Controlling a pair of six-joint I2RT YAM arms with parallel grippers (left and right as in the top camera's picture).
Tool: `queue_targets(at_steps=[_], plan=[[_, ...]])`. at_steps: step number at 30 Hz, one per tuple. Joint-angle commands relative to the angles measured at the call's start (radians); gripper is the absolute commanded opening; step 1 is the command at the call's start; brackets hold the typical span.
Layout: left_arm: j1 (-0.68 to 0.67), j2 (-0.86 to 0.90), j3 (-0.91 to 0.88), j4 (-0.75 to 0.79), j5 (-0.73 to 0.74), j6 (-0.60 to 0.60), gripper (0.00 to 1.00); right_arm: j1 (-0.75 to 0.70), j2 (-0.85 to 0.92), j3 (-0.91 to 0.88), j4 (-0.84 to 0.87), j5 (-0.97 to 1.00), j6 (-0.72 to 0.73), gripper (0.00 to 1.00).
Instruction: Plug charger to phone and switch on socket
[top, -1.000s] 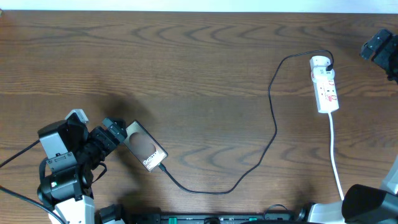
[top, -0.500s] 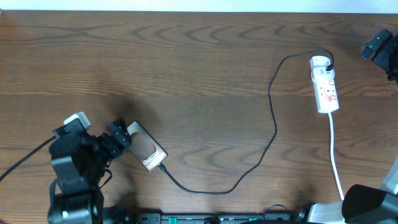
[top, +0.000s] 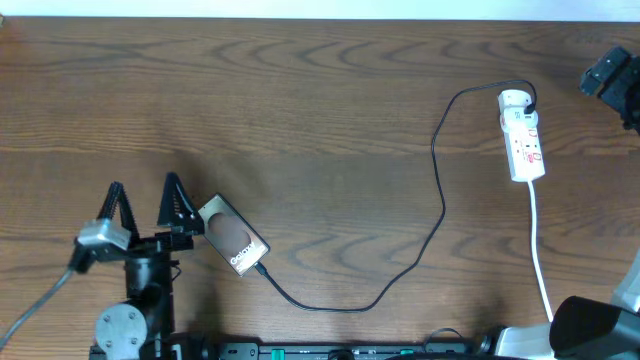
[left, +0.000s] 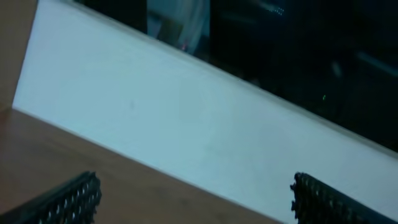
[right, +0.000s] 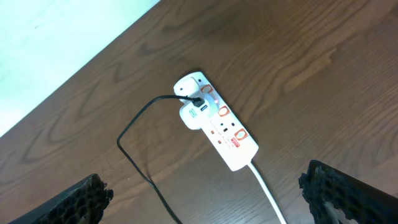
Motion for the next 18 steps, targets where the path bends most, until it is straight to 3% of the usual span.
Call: queue_targets(at_steps=[1, 5, 18], plan=[[-0.006, -0.051, -0.106, 0.072, -0.032, 0.024, 0.97, 0.010, -0.010, 0.004, -0.001, 0.004, 0.013, 0.99], [-0.006, -0.117, -0.229, 0.146, -0.034, 0.023, 0.97, 0.010, -0.010, 0.004, -0.001, 0.004, 0.013, 0.99], [-0.011, -0.128, -0.231, -0.262, -0.056, 0.016, 0.97, 0.010, -0.010, 0.004, -0.001, 0.004, 0.014, 0.99]])
